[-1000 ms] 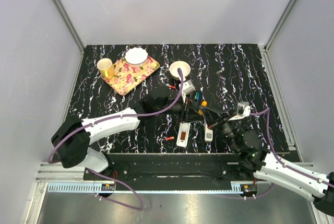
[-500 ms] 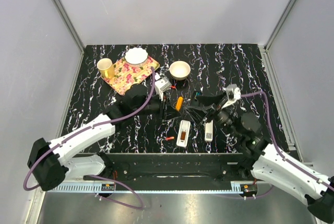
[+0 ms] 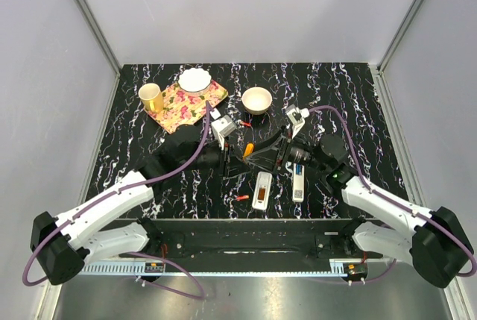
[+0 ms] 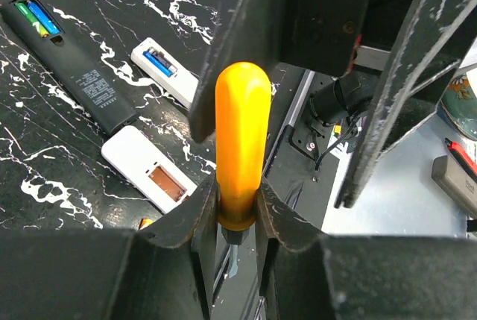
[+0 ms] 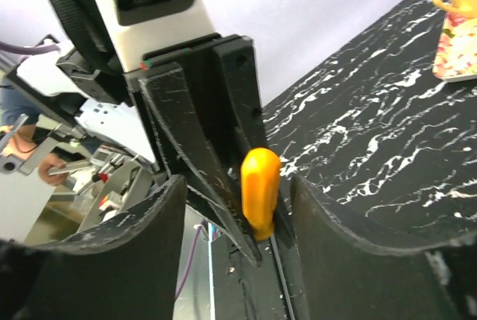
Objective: Unload the batteries from the remote control
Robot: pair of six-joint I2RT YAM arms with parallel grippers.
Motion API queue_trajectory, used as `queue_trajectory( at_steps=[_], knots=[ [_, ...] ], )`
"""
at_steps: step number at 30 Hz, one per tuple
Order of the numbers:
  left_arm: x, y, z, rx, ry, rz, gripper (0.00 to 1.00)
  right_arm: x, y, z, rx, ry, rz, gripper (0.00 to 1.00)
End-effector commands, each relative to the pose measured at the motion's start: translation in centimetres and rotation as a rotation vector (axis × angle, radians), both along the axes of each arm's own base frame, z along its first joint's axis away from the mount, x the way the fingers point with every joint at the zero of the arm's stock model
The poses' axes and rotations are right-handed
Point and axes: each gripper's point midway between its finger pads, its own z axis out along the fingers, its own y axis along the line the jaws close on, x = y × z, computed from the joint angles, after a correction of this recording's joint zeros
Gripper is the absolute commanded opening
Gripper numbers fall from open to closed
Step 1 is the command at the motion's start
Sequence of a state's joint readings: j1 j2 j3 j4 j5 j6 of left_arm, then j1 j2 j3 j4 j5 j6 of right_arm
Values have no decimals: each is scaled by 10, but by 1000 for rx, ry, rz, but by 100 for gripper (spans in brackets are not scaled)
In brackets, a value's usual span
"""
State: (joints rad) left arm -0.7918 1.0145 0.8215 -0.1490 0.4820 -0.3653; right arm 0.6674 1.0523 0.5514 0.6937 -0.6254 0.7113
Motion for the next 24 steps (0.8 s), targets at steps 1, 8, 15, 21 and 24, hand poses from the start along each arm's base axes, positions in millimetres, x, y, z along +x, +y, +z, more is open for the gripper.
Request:
queue_trajectory(
  at_steps=[1, 8, 15, 21, 24],
  knots=[
    [5, -4, 20, -33, -49, -8, 0, -13, 0, 47, 123, -76, 76, 59],
    [7, -8, 21, -42, -43, -14, 0, 0, 2, 37, 101, -7, 19, 41],
    [8, -10, 24, -46, -45, -14, 0, 9, 7, 24, 73, 54, 4, 48],
    [9, -13, 25, -45, -42, -23, 0, 6, 9, 23, 69, 50, 36, 47],
    [11, -12, 25, -44, -47, -14, 0, 5, 10, 21, 69, 56, 41, 33]
  ],
)
